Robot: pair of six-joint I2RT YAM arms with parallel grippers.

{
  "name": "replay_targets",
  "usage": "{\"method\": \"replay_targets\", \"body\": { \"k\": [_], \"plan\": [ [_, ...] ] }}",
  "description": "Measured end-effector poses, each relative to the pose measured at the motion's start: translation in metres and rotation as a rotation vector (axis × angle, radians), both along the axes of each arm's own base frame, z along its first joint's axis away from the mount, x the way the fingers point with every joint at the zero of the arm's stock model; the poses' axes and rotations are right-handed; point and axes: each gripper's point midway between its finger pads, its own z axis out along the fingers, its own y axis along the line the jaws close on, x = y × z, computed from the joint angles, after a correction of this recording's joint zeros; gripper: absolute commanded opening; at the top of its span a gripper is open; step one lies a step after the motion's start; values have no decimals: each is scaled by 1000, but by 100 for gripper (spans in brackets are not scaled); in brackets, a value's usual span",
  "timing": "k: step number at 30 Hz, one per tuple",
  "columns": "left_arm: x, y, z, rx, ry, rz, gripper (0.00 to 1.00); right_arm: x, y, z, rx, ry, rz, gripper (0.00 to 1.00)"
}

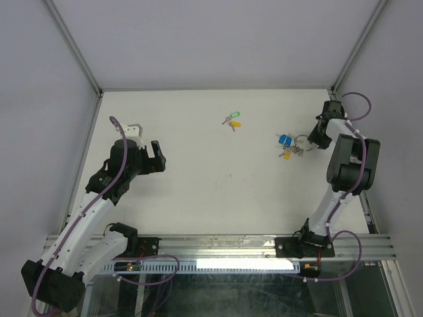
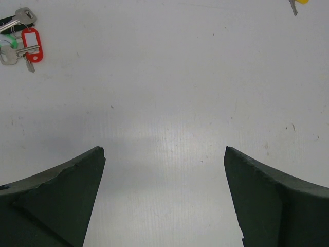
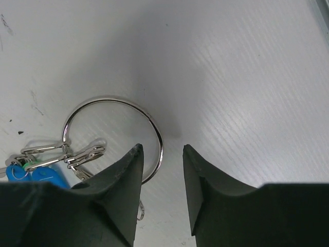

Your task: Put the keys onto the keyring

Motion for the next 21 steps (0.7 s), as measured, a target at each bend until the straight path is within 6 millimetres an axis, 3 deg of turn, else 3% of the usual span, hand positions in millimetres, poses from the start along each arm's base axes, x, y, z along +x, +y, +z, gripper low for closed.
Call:
{"method": "replay_targets", "body": {
  "k": [9,16,21],
  "plan": [
    [0,0,0,2,0,-2,97,-2,3,-11,17,39,9,36],
    [0,0,0,6,-1,-4,97,-3,9,-12,18,49,41,22],
    [0,1,0,12,-2,-8,97,0,24,-13,14,49,92,18]
  ]
}}
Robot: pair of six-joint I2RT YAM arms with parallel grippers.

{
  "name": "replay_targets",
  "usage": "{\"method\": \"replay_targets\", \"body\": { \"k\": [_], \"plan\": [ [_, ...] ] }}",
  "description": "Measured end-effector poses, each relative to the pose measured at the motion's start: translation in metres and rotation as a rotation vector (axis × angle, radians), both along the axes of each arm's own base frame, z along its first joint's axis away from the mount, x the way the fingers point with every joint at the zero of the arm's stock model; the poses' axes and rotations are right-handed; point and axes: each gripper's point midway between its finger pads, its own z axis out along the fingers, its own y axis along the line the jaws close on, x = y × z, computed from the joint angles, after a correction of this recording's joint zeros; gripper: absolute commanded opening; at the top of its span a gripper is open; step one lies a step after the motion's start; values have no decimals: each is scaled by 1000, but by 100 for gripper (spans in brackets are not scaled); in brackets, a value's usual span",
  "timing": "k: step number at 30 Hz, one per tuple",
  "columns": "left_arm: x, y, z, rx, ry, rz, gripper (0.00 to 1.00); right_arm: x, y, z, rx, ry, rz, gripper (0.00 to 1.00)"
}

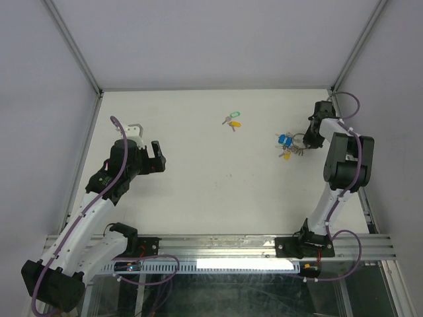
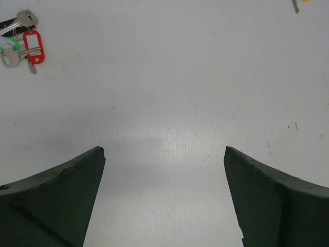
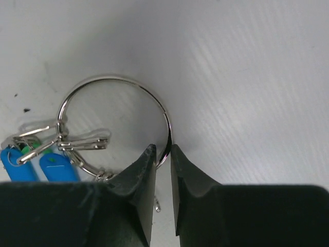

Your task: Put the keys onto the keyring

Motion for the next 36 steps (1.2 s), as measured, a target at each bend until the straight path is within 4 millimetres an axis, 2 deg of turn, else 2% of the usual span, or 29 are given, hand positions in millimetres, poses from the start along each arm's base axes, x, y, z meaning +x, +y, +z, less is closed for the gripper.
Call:
{"method": "replay_targets", "body": {
  "k": [4,12,18,23,30,34,36],
  "plan": [
    [0,0,0,2,0,-2,97,1,21,0,-11,-10,68,14],
    [0,0,1,1,-2,-3,97,2,74,0,-34,-19,245,12],
    [-1,-1,2,-2,-5,-5,97,-4,135,0,-56,-17,437,11],
    [-1,-2,1,-5,-4,-11,97,-24,188,-1,-57,-16,584,11],
    [-1,-3,2,-9,-3,-17,96,-65,270,-1,-41,-21,775,10],
    [-1,-3,2,-9,-4,-17,96,-99,324,-1,-21,-26,887,10],
    [-1,-3,2,-9,-5,-17,96,-123,355,-2,-12,-16,960,10]
  ]
}}
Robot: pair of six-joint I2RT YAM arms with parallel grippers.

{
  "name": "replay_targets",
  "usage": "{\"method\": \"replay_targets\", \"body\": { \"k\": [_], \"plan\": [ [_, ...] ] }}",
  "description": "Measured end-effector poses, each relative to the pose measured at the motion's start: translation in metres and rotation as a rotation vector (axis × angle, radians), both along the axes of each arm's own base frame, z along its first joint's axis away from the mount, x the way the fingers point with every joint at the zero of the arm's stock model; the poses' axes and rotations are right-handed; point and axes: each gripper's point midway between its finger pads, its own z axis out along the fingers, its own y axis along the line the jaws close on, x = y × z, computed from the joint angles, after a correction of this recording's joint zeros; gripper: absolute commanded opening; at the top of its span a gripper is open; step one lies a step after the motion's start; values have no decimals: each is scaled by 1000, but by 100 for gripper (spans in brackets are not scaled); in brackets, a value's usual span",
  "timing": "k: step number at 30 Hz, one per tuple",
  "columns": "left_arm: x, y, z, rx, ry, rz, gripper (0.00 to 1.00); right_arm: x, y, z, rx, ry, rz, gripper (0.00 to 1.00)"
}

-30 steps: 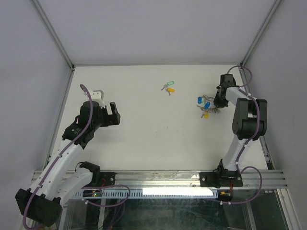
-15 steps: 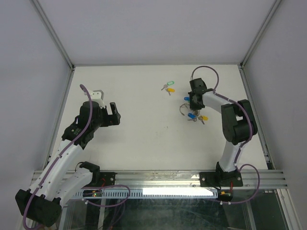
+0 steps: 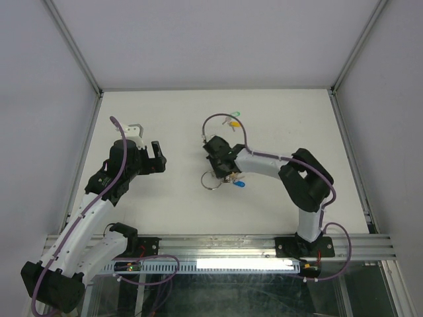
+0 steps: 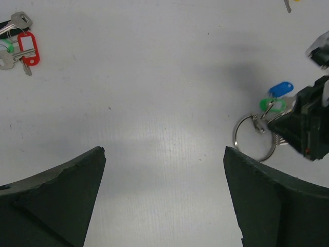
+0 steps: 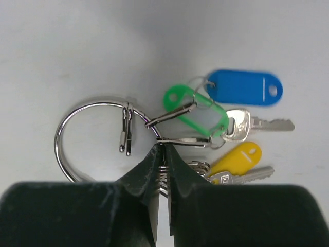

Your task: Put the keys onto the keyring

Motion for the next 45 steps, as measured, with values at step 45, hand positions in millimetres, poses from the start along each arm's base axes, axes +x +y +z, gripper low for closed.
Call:
{"method": "replay_targets", "body": {
  "k": [45],
  "plan": [
    [-1,0,5,-6,-17,-1,95,-39,-57,22,-68,45,11,33]
  ]
}}
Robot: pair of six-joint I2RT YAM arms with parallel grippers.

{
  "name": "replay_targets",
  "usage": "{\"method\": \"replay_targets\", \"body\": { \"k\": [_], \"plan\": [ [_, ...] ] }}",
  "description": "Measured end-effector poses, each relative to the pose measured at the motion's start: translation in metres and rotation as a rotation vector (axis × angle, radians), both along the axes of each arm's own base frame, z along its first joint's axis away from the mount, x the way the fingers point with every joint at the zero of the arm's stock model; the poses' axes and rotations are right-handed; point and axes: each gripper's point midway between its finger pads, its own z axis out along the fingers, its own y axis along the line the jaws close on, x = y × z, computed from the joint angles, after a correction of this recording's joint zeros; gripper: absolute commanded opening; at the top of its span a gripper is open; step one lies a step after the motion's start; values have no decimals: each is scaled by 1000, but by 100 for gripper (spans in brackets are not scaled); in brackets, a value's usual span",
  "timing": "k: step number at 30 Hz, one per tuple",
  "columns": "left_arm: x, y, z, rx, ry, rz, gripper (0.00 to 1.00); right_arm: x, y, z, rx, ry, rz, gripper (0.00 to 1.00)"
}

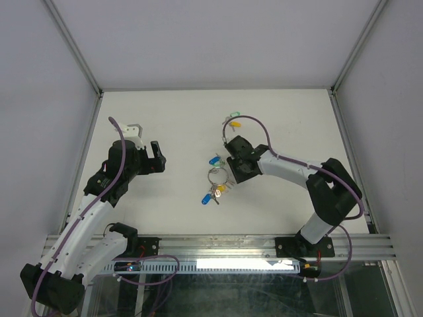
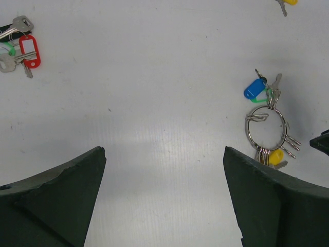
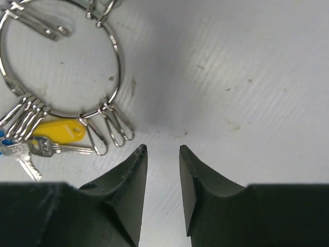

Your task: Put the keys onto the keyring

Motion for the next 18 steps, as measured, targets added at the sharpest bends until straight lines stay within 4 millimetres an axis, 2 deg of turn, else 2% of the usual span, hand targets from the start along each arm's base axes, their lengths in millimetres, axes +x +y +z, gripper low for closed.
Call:
{"method": "replay_targets", "body": {
  "k": [8,18],
  "plan": [
    [0,0,0,0,0,0,95,-16,12,-12,42,95,100,29],
    [0,0,0,0,0,0,95,-17,15,-16,45,111,115,31]
  ]
}}
